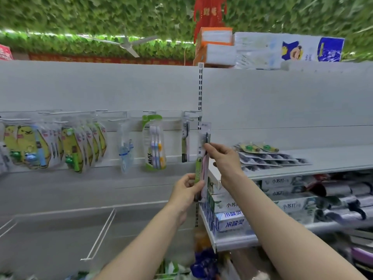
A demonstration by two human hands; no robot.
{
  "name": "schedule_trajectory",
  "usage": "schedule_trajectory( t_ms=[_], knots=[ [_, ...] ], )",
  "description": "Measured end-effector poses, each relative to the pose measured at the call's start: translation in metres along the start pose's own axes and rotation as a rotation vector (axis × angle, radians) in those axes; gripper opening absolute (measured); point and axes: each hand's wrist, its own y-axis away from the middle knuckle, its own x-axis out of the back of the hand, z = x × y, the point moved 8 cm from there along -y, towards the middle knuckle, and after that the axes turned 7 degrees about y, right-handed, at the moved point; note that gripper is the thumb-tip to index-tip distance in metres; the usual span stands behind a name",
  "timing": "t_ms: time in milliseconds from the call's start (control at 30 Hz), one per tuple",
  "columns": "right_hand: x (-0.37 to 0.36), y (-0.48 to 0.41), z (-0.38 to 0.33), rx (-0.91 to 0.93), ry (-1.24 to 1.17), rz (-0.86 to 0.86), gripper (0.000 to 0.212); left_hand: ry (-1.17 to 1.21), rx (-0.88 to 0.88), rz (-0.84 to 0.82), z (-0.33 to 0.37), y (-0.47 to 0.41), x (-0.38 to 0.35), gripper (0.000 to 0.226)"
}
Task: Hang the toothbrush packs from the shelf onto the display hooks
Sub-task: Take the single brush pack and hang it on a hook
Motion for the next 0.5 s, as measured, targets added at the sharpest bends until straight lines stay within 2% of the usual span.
schedule_trajectory(
  t_ms=[167,500],
  knots=[
    [-0.009,-0.027,-0.003,-0.031,0.007,-0.044,0.019,0.059,0.01,0.041,0.005,-0.024,-0.004,0.015],
    [-0.031,-0.074,0.003,-0.025,0.049,-0.082,0.018,0.081,0.008,0.118,0.007,-0.069,0.006,0.02]
  ],
)
